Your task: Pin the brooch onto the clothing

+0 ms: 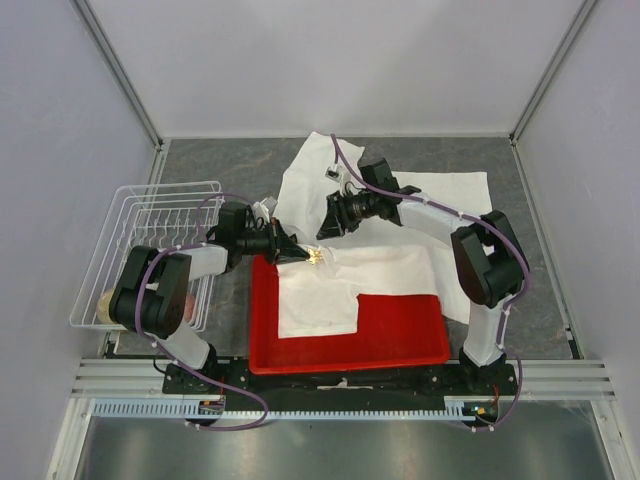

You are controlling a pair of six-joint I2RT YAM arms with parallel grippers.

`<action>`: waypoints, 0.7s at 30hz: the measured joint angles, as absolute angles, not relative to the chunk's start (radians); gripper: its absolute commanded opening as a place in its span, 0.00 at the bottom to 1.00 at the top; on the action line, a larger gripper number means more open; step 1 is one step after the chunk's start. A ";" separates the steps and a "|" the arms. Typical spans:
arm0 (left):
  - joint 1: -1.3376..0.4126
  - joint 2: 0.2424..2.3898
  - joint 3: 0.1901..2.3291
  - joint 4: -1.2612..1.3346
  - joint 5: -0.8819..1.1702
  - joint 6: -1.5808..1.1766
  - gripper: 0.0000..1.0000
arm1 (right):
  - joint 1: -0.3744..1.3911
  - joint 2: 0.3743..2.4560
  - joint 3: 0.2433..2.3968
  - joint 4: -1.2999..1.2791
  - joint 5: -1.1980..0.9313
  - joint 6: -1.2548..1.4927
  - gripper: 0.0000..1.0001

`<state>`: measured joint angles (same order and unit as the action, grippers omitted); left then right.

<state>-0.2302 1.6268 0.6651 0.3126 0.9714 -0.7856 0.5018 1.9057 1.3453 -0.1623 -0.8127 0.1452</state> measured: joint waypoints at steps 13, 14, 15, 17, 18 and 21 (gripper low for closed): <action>-0.230 1.626 0.647 0.396 0.995 -0.782 0.02 | 0.509 1.932 1.346 -0.235 -0.914 0.057 0.51; -0.230 1.626 0.647 0.408 0.999 -0.786 0.02 | 0.509 1.932 1.346 -0.242 -0.920 0.052 0.51; -0.230 1.626 0.647 0.424 1.002 -0.790 0.02 | 0.511 1.932 1.346 -0.249 -0.925 0.047 0.51; -0.230 1.626 0.647 0.452 1.006 -0.800 0.02 | 0.511 1.932 1.346 -0.254 -0.931 0.043 0.50; -0.231 1.626 0.647 0.462 1.008 -0.804 0.02 | 0.511 1.932 1.347 -0.257 -0.935 0.041 0.49; -0.231 1.626 0.647 0.490 1.021 -0.814 0.02 | 0.511 1.932 1.353 -0.258 -0.950 0.036 0.47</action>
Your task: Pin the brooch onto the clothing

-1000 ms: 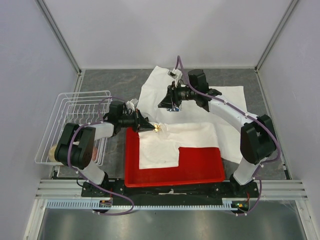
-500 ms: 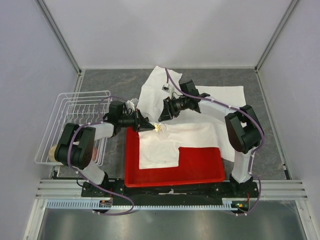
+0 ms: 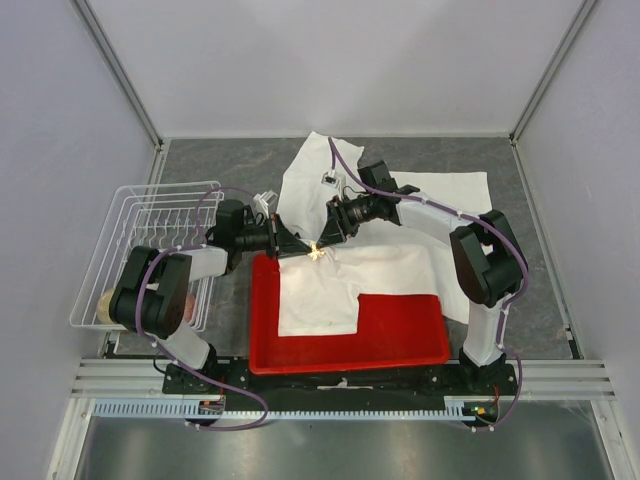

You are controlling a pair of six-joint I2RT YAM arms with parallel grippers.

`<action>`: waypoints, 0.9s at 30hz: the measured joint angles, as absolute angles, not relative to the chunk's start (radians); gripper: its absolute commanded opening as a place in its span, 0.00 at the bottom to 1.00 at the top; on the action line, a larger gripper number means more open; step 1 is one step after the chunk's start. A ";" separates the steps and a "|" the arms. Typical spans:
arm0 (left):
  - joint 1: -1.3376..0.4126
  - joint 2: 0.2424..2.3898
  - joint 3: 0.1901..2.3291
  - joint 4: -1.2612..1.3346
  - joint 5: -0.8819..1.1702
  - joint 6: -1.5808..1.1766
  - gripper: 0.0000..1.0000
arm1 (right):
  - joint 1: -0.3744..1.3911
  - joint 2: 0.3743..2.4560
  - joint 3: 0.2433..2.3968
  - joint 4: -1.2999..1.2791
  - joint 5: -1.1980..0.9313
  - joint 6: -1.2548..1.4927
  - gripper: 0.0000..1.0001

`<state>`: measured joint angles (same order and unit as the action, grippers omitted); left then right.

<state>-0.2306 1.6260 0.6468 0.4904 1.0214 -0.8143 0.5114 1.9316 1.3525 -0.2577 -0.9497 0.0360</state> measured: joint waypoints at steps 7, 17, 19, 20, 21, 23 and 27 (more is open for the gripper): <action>-0.230 1.633 0.647 0.540 1.031 -0.838 0.02 | 0.511 1.932 1.360 -0.257 -0.983 0.030 0.33; -0.230 1.648 0.647 0.572 1.044 -0.852 0.02 | 0.508 1.932 1.362 -0.264 -1.001 0.020 0.30; -0.231 1.650 0.647 0.575 1.047 -0.852 0.02 | 0.508 1.932 1.366 -0.274 -1.002 0.001 0.26; -0.231 1.651 0.647 0.576 1.049 -0.852 0.02 | 0.508 1.932 1.369 -0.282 -1.002 -0.009 0.24; -0.231 1.653 0.647 0.578 1.050 -0.852 0.02 | 0.508 1.932 1.374 -0.292 -1.001 -0.019 0.22; -0.231 1.656 0.647 0.580 1.052 -0.852 0.02 | 0.508 1.932 1.382 -0.308 -0.999 -0.036 0.21; -0.231 1.660 0.648 0.590 1.054 -0.860 0.02 | 0.509 1.932 1.391 -0.330 -0.994 -0.064 0.16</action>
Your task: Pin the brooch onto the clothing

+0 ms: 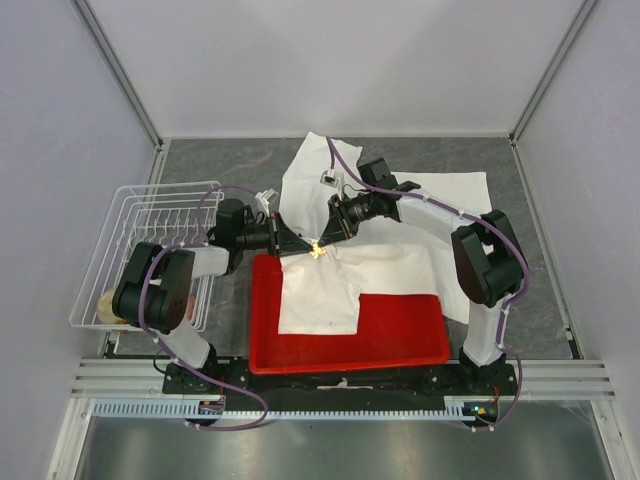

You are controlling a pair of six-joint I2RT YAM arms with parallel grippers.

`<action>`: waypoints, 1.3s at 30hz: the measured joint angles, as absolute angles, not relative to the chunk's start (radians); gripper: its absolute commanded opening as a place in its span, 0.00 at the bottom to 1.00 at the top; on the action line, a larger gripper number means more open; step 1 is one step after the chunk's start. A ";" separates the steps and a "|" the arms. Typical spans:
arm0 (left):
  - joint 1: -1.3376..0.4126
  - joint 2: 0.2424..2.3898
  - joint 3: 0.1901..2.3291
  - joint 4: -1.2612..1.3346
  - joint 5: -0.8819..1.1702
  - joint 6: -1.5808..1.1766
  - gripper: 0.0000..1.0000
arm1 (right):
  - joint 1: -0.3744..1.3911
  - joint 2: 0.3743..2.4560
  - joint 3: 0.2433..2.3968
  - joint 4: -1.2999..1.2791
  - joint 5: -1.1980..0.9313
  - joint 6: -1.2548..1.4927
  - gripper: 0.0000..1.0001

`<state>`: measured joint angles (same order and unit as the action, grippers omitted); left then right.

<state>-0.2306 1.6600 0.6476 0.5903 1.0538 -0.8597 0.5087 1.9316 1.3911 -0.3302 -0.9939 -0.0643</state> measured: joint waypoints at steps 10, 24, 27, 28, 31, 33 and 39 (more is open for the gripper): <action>-0.230 1.677 0.648 0.641 1.061 -0.906 0.17 | 0.508 1.932 1.411 -0.350 -0.987 -0.089 0.00; -0.223 1.677 0.666 0.625 1.060 -0.912 0.26 | 0.509 1.933 1.415 -0.391 -1.021 -0.150 0.00; -0.219 1.677 0.676 0.626 1.060 -0.912 0.22 | 0.509 1.940 1.431 -0.421 -1.028 -0.175 0.00; -0.219 1.677 0.677 0.626 1.060 -0.912 0.22 | 0.509 1.945 1.439 -0.432 -1.031 -0.183 0.00; -0.219 1.678 0.678 0.626 1.061 -0.912 0.23 | 0.509 1.950 1.448 -0.450 -1.035 -0.198 0.00; -0.219 1.680 0.678 0.626 1.065 -0.912 0.24 | 0.509 1.952 1.453 -0.459 -1.036 -0.202 0.00; -0.219 1.681 0.678 0.625 1.081 -0.912 0.29 | 0.509 1.966 1.471 -0.479 -1.039 -0.207 0.00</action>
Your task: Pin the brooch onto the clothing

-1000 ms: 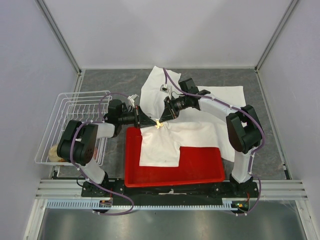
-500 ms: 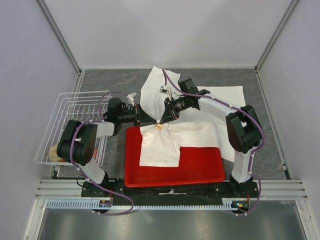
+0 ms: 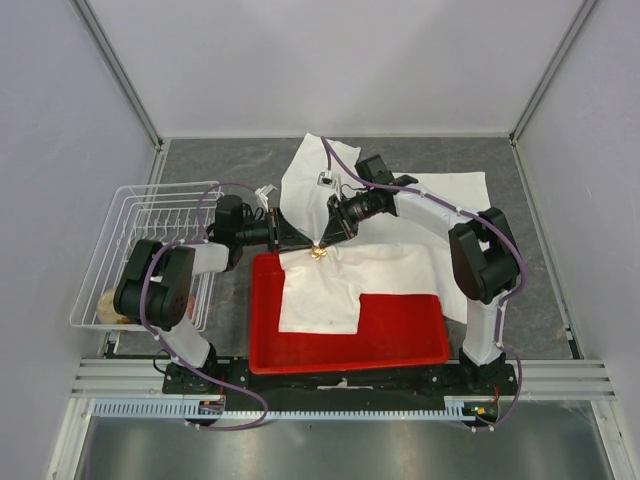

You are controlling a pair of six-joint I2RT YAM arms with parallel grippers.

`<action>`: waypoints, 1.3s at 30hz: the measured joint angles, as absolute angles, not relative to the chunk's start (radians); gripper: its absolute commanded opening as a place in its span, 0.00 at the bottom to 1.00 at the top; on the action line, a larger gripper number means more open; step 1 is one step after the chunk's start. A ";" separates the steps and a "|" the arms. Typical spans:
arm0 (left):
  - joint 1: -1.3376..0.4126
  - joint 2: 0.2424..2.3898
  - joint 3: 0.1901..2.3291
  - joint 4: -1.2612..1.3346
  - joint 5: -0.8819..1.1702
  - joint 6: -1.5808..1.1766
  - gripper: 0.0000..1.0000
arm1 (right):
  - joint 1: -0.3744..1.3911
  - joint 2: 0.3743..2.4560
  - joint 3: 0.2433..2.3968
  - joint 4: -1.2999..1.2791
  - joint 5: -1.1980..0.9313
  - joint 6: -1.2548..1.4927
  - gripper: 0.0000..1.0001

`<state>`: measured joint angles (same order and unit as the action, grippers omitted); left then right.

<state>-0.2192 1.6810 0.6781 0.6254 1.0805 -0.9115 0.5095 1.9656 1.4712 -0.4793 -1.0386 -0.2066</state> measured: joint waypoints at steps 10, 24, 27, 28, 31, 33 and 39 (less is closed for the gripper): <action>-0.220 1.681 0.682 0.591 1.084 -0.892 0.24 | 0.509 1.980 1.493 -0.496 -1.043 -0.204 0.00; -0.244 1.681 0.714 0.523 1.084 -0.830 0.03 | 0.511 1.997 1.527 -0.533 -1.057 -0.202 0.00; -0.245 1.681 0.714 0.521 1.084 -0.827 0.02 | 0.511 1.997 1.531 -0.538 -1.057 -0.204 0.02; -0.246 1.681 0.714 0.522 1.084 -0.828 0.02 | 0.511 1.997 1.532 -0.539 -1.057 -0.206 0.09; -0.247 1.683 0.714 0.530 1.083 -0.833 0.02 | 0.511 1.997 1.532 -0.540 -1.056 -0.211 0.22; -0.246 1.686 0.714 0.534 1.082 -0.838 0.02 | 0.511 1.997 1.532 -0.540 -1.056 -0.216 0.25; -0.247 1.692 0.714 0.535 1.075 -0.848 0.02 | 0.514 1.997 1.532 -0.540 -1.043 -0.229 0.30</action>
<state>-0.2466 1.6917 0.7136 0.5346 1.0748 -0.8482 0.5137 1.9968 1.5322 -0.5404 -1.0431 -0.2287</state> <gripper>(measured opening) 0.027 0.277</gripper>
